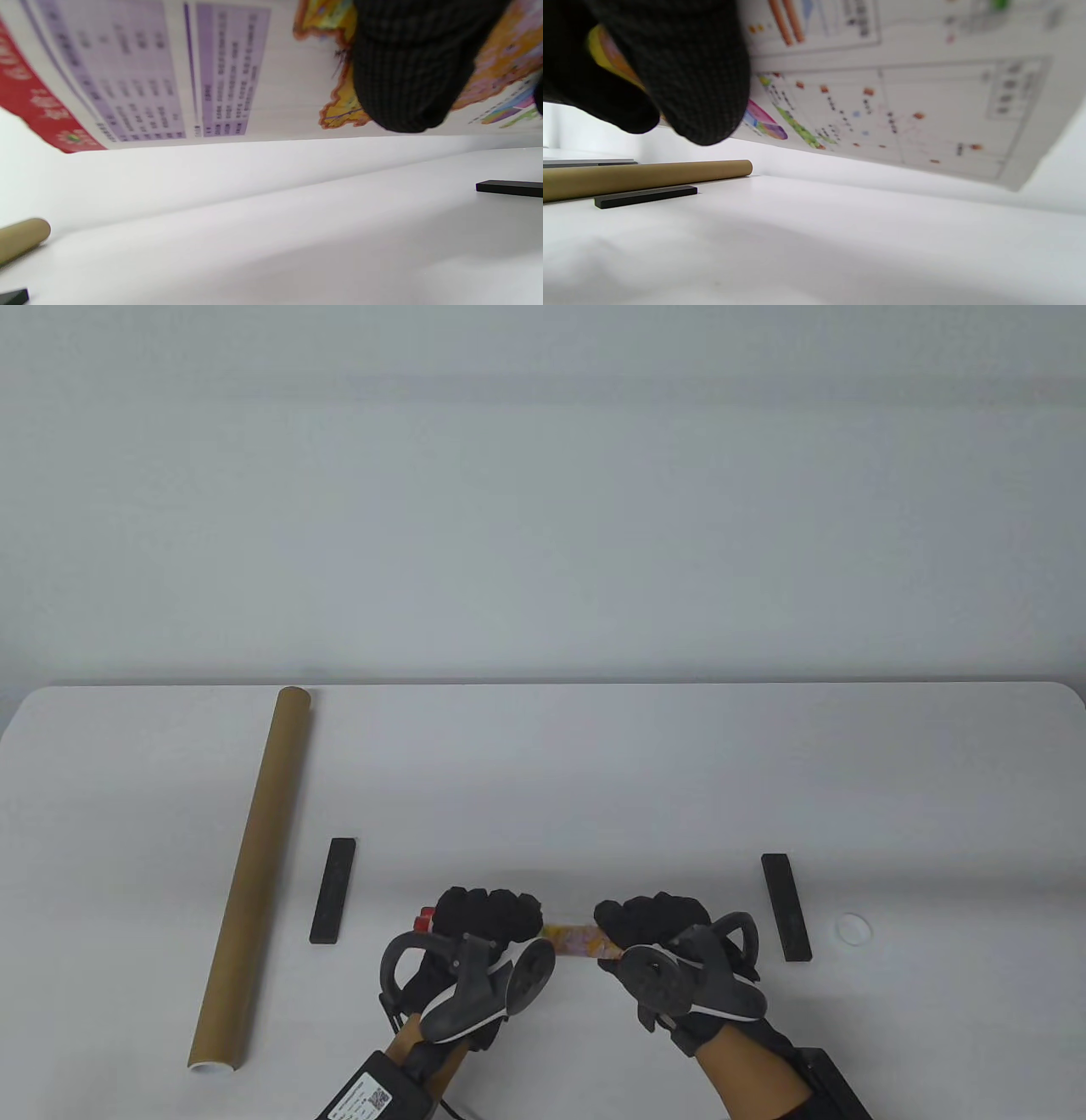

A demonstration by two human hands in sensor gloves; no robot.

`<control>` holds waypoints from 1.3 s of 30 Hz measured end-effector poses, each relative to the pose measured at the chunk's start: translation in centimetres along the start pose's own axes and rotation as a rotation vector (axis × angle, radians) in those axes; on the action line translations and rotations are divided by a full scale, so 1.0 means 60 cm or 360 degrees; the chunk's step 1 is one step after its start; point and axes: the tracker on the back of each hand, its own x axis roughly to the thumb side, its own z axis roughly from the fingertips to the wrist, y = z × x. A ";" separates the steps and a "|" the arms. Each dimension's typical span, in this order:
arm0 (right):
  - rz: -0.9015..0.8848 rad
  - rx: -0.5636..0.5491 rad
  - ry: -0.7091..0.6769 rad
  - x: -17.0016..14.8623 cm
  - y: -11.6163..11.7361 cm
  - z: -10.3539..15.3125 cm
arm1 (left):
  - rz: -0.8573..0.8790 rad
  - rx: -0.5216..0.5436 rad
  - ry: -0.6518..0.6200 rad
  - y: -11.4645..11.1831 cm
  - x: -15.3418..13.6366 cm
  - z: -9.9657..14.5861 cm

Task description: Roll up map and store in mailing tube

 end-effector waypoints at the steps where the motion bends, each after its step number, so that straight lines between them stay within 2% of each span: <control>1: -0.0008 0.0001 0.0000 -0.001 0.000 0.000 | 0.0003 0.0003 -0.0003 0.000 0.000 0.000; 7: 0.0063 -0.0010 -0.0028 0.005 0.001 0.001 | 0.0093 -0.0098 0.0012 -0.001 -0.007 -0.004; 14: 0.0271 -0.0078 -0.0077 0.020 -0.004 0.004 | 0.0357 -0.0396 0.0064 -0.015 -0.021 -0.014; 19: 0.0230 -0.0031 -0.0069 0.017 -0.003 0.003 | 0.0334 -0.0368 0.0043 -0.018 -0.018 -0.012; 27: 0.0016 0.0048 -0.0013 0.002 0.004 -0.001 | 0.0081 -0.0083 -0.0017 -0.005 -0.004 -0.001; 39: 0.0288 -0.0050 -0.0088 0.023 0.002 0.003 | 0.0368 -0.0417 0.0034 -0.019 -0.024 -0.013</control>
